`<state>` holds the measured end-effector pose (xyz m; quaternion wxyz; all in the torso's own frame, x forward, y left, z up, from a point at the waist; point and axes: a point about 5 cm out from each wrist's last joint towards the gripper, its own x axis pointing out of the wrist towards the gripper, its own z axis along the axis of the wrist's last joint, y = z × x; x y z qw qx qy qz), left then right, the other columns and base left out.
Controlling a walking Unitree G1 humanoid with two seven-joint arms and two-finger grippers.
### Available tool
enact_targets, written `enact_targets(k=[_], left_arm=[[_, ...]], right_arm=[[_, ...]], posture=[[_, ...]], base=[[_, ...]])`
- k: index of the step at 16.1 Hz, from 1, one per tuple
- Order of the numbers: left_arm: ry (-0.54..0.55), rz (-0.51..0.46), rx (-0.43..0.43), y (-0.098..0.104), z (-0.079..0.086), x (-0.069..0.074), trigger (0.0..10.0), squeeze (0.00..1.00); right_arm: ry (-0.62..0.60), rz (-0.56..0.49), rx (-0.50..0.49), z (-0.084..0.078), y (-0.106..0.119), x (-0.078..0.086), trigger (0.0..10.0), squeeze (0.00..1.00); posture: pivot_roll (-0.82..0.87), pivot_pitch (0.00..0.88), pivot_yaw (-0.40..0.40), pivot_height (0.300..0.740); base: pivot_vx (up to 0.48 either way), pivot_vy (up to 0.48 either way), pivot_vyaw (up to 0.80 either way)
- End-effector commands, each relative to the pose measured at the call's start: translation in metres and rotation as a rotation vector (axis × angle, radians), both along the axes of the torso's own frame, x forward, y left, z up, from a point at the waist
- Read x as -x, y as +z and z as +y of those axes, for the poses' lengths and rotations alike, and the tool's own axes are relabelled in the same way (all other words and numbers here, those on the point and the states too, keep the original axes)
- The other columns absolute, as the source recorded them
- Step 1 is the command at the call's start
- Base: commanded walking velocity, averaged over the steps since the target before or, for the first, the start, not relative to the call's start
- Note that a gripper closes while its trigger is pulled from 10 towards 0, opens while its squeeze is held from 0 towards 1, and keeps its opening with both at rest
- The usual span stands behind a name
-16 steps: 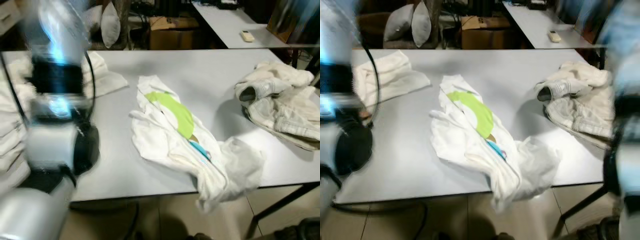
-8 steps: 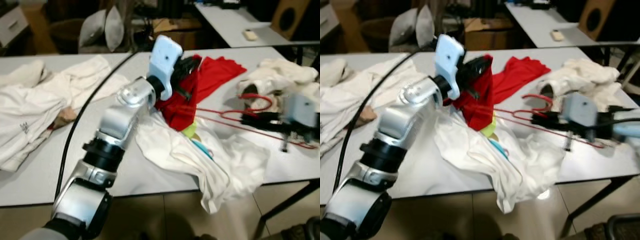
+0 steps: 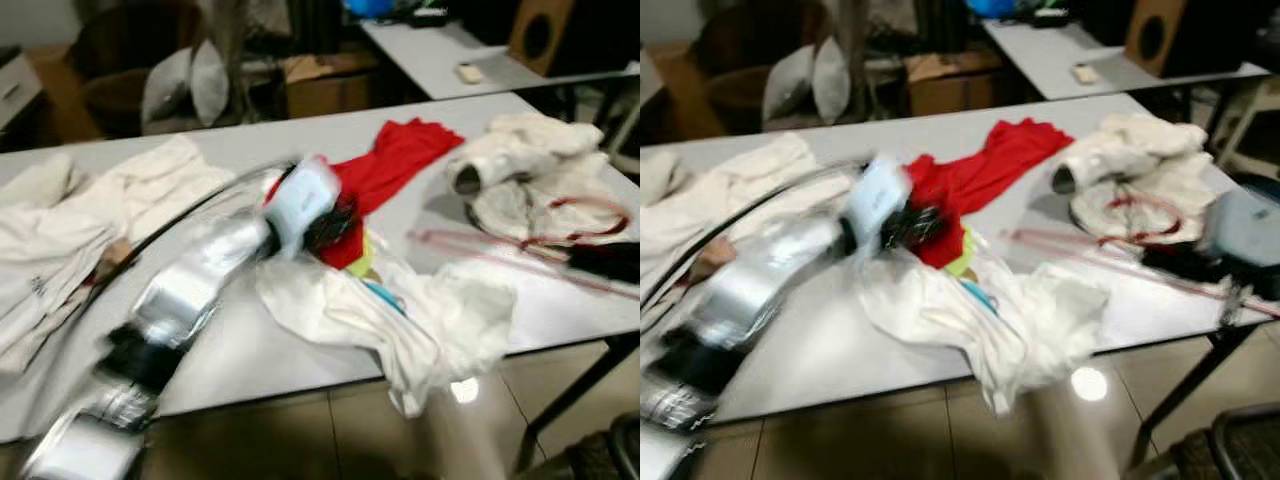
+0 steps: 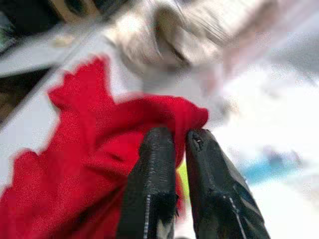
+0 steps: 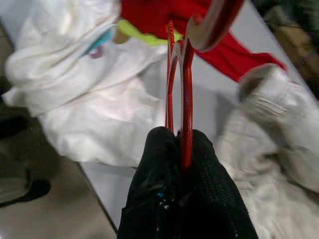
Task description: Hang hanger
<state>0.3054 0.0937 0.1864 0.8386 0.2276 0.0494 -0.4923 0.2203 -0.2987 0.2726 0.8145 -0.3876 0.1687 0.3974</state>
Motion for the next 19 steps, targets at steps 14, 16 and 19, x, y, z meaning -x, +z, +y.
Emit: enact_targets(k=[14, 16, 19], left_arm=[[0.570, -0.100, 0.313, 0.025, 0.088, 0.062, 10.0, 0.00], [0.739, -0.117, 0.344, 0.003, 0.091, 0.064, 10.0, 0.00], [0.753, -0.063, 0.334, -0.012, 0.072, 0.069, 10.0, 0.00]], right_arm=[[-0.343, -0.352, -0.777, 0.089, -0.027, -0.044, 10.0, 0.00], [-0.396, -0.252, -0.883, 0.128, -0.052, -0.038, 10.0, 0.00], [-0.395, -0.111, -0.969, 0.172, -0.082, -0.018, 10.0, 0.00]], posture=[[-0.14, 0.000, 0.102, 0.740], [-0.13, 0.000, 0.098, 0.740], [-0.12, 0.000, 0.085, 0.740]], base=[[0.000, 0.000, 0.00], [0.000, 0.000, 0.00], [0.000, 0.091, 0.00]])
